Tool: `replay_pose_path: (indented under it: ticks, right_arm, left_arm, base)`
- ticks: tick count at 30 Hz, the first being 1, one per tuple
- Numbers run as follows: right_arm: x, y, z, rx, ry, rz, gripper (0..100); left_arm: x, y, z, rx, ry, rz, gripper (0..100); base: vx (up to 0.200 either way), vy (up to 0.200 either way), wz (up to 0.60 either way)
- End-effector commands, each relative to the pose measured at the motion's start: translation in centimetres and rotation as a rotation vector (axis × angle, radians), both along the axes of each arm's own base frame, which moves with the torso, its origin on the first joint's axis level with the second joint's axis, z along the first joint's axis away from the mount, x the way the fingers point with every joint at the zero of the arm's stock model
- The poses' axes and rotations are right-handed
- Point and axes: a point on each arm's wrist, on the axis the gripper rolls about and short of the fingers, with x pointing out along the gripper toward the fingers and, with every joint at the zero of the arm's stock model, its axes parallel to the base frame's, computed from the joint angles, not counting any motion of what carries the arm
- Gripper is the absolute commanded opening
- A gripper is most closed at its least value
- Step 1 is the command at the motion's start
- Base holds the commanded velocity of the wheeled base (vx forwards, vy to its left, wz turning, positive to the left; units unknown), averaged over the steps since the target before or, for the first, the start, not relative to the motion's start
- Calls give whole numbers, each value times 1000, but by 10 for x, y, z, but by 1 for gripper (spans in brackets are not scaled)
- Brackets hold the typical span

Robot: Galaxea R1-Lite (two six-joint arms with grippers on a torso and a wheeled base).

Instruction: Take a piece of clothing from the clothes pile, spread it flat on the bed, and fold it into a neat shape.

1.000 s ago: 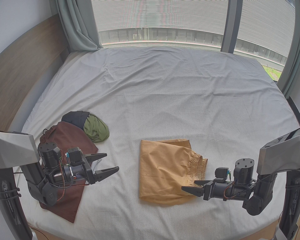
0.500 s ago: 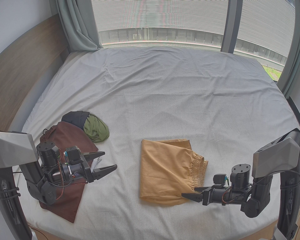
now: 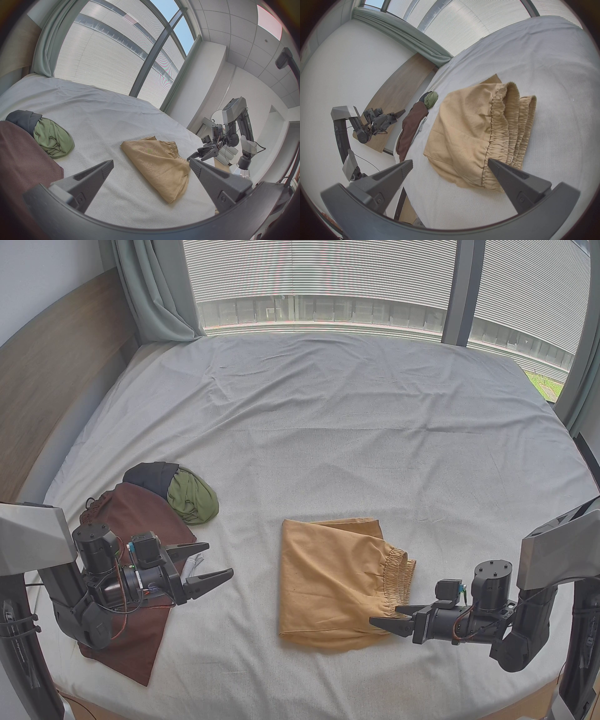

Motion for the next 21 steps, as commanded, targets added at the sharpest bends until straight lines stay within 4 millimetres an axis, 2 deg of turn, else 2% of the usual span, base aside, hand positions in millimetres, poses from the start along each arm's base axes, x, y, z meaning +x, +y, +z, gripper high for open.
replay_pose_path:
  ticks: [1, 8, 10, 21]
  right_arm:
    - [0, -5, 10, 11, -30, -16, 100]
    - [4, -21, 8, -15, -41, -64, 100]
    - [4, -34, 2, -59, -51, -84, 100]
    - [5, -39, -14, -90, -9, -89, 100]
  left_arm:
    - [0, 1, 0, 0, 1, 4, 100]
    - [1, 5, 1, 0, -2, 16, 100]
    - [1, 4, 1, 1, -3, 14, 100]
    - [1, 5, 0, 1, -2, 16, 100]
  base:
    - [0, 0, 0]
    - [0, 0, 0]
    - [0, 0, 0]
    - [0, 0, 0]
